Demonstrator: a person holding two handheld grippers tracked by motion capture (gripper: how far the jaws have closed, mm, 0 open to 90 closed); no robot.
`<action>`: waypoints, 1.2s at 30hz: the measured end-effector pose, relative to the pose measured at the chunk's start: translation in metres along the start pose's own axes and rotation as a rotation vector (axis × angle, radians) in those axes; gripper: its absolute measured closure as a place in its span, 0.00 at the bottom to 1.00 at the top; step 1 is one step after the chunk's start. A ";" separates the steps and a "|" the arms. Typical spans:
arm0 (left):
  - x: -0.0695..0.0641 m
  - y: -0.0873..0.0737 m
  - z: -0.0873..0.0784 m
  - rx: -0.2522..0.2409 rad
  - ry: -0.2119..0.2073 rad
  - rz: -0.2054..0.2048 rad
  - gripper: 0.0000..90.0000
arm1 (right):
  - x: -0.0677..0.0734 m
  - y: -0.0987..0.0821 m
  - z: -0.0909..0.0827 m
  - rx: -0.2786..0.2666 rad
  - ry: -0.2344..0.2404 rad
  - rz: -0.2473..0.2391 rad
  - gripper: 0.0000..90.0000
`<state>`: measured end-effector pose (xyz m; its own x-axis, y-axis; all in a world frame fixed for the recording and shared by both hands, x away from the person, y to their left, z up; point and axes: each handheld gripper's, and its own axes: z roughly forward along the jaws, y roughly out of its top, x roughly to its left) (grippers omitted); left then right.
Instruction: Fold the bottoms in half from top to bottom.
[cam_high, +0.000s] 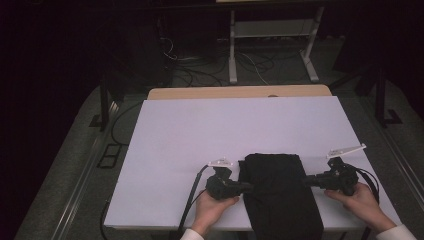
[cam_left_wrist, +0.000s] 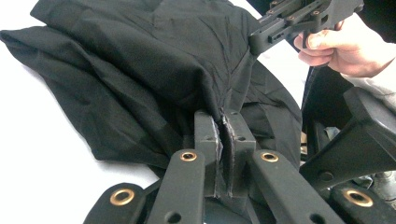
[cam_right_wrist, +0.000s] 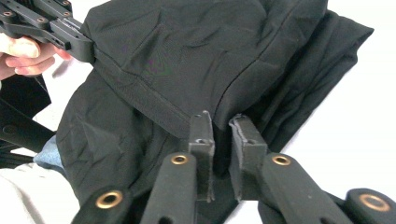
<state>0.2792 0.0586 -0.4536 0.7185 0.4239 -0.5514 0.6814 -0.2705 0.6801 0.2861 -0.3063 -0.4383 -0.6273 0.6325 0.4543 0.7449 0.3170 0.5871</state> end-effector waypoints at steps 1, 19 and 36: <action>0.000 -0.001 0.000 -0.002 -0.001 -0.002 0.94 | 0.000 0.000 0.000 0.007 -0.005 0.002 0.75; 0.001 -0.004 0.001 -0.019 -0.009 -0.010 0.94 | -0.008 0.044 -0.009 -0.087 -0.029 0.009 0.21; 0.001 -0.003 0.002 -0.020 -0.013 -0.010 0.94 | -0.021 0.078 0.006 -0.061 -0.067 0.003 0.21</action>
<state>0.2784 0.0582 -0.4573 0.7132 0.4150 -0.5649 0.6861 -0.2484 0.6838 0.3589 -0.2909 -0.4063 -0.6069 0.6798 0.4118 0.7302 0.2722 0.6267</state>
